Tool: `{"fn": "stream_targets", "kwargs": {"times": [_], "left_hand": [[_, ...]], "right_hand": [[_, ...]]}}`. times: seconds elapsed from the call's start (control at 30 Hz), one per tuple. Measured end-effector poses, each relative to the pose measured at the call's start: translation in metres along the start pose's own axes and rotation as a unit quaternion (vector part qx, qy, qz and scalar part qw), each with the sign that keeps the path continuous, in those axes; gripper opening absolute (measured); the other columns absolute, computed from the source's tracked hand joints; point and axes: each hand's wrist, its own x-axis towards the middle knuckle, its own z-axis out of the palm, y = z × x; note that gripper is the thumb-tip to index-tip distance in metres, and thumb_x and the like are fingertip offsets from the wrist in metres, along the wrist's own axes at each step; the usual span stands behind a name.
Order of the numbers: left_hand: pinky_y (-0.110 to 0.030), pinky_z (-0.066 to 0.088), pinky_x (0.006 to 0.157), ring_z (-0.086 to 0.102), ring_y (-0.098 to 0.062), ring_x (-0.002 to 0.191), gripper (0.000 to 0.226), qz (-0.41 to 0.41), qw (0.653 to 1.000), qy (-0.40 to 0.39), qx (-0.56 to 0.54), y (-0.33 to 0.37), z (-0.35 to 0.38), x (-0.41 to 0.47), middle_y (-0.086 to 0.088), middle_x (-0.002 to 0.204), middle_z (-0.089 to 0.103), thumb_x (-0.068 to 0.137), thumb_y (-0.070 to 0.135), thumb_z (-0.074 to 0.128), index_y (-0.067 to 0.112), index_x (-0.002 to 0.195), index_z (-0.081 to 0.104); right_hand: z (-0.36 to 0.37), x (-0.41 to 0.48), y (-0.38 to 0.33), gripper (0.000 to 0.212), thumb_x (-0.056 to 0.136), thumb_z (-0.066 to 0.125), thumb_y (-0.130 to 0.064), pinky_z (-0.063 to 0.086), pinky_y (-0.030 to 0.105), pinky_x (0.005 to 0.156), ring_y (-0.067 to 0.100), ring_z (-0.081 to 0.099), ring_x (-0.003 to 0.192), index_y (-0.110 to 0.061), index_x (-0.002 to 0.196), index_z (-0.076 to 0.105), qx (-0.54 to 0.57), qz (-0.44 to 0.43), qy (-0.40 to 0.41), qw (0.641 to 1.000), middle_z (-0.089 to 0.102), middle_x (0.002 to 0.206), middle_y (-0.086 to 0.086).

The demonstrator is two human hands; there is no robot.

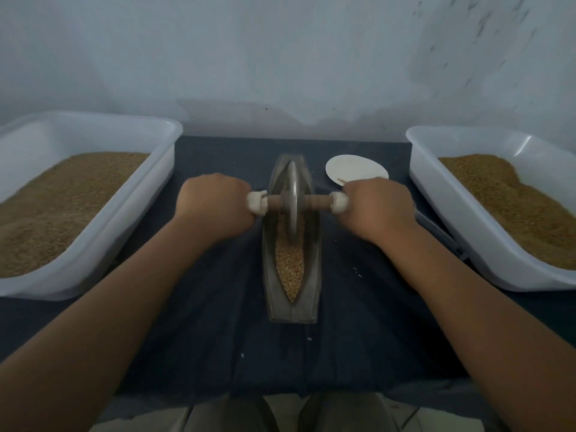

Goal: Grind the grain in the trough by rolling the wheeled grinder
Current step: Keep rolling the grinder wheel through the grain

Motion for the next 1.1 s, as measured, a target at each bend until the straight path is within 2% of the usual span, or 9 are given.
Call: {"fn": "stream_targets", "kwargs": {"times": [0.13, 0.23, 0.37, 0.53, 0.63, 0.7, 0.83, 1.0, 1.1], "left_hand": [[-0.024, 0.025, 0.049, 0.042, -0.009, 0.047, 0.036, 0.056, 0.998, 0.028, 0.031, -0.006, -0.012, -0.056, 0.012, 0.055, 0.044, 0.077, 0.057, 0.061, 0.032, 0.062, 0.04], [-0.022, 0.024, 0.048, 0.039, -0.009, 0.045, 0.043, 0.062, 0.997, 0.042, 0.03, -0.008, -0.011, -0.063, 0.013, 0.052, 0.041, 0.076, 0.058, 0.066, 0.033, 0.06, 0.035], [-0.026, 0.028, 0.052, 0.049, -0.016, 0.054, 0.036, 0.01, 0.999, 0.016, 0.028, 0.0, -0.002, -0.011, 0.01, 0.062, 0.05, 0.085, 0.059, 0.056, 0.029, 0.066, 0.05], [-0.027, 0.03, 0.054, 0.053, -0.023, 0.061, 0.032, 0.002, 0.999, 0.02, 0.027, 0.006, -0.001, 0.033, 0.008, 0.064, 0.047, 0.083, 0.052, 0.055, 0.026, 0.066, 0.05], [-0.03, 0.037, 0.059, 0.059, -0.024, 0.066, 0.032, 0.012, 1.0, 0.004, 0.012, 0.003, -0.007, 0.006, 0.009, 0.065, 0.048, 0.083, 0.053, 0.053, 0.027, 0.065, 0.046], [-0.027, 0.033, 0.054, 0.052, -0.016, 0.056, 0.032, 0.021, 1.0, -0.004, 0.016, -0.002, -0.006, -0.027, 0.01, 0.062, 0.05, 0.08, 0.056, 0.055, 0.029, 0.065, 0.046], [-0.02, 0.024, 0.046, 0.035, -0.004, 0.041, 0.041, 0.033, 0.998, 0.054, 0.011, -0.007, -0.005, -0.077, 0.014, 0.048, 0.037, 0.076, 0.059, 0.062, 0.033, 0.058, 0.037], [-0.024, 0.03, 0.05, 0.049, -0.012, 0.051, 0.038, -0.014, 1.0, 0.014, -0.003, -0.002, 0.008, -0.028, 0.011, 0.06, 0.051, 0.088, 0.058, 0.053, 0.029, 0.065, 0.051], [-0.028, 0.038, 0.057, 0.055, -0.022, 0.061, 0.03, -0.03, 1.0, 0.009, -0.002, 0.001, 0.008, 0.015, 0.008, 0.066, 0.053, 0.083, 0.051, 0.057, 0.026, 0.067, 0.053]], "right_hand": [[-0.022, -0.048, 0.01, 0.033, 0.079, 0.045, -0.062, 0.035, 0.028, 0.05, 0.007, 0.05, 0.056, -0.031, 0.07, 0.053, 0.039, -0.064, -0.06, 0.995, 0.053, 0.06, -0.011], [-0.023, -0.056, 0.01, 0.038, 0.079, 0.037, -0.066, 0.03, 0.026, 0.048, 0.003, 0.047, 0.055, -0.033, 0.075, 0.056, 0.035, -0.067, -0.071, 0.995, 0.054, 0.06, -0.011], [-0.001, -0.018, 0.0, 0.042, 0.096, 0.046, -0.06, 0.025, 0.028, 0.052, 0.019, 0.05, 0.058, -0.026, 0.073, 0.055, 0.002, 0.004, 0.007, 1.0, 0.049, 0.062, -0.009], [0.015, 0.02, -0.001, 0.037, 0.097, 0.049, -0.052, 0.034, 0.033, 0.061, 0.03, 0.057, 0.074, -0.022, 0.084, 0.065, 0.033, 0.062, -0.011, 0.998, 0.063, 0.077, -0.001], [0.001, 0.001, 0.002, 0.034, 0.09, 0.051, -0.054, 0.032, 0.03, 0.056, 0.025, 0.056, 0.069, -0.025, 0.075, 0.061, 0.028, 0.011, -0.034, 0.999, 0.058, 0.071, -0.006], [-0.013, -0.023, 0.006, 0.034, 0.083, 0.051, -0.055, 0.027, 0.027, 0.051, 0.017, 0.052, 0.059, -0.026, 0.066, 0.056, 0.016, -0.046, -0.027, 0.998, 0.054, 0.062, -0.009], [-0.034, -0.052, 0.008, 0.035, 0.077, 0.052, -0.056, 0.024, 0.025, 0.046, 0.006, 0.043, 0.047, -0.028, 0.057, 0.047, 0.025, -0.108, -0.024, 0.994, 0.046, 0.05, -0.01], [-0.01, -0.015, -0.001, 0.034, 0.086, 0.058, -0.049, 0.022, 0.025, 0.05, 0.016, 0.042, 0.052, -0.024, 0.064, 0.051, -0.031, -0.034, 0.014, 0.999, 0.049, 0.058, -0.006], [0.004, 0.013, -0.004, 0.033, 0.088, 0.048, -0.044, 0.023, 0.025, 0.051, 0.018, 0.041, 0.052, -0.018, 0.069, 0.054, -0.01, 0.016, 0.034, 0.999, 0.05, 0.06, -0.004]]}}
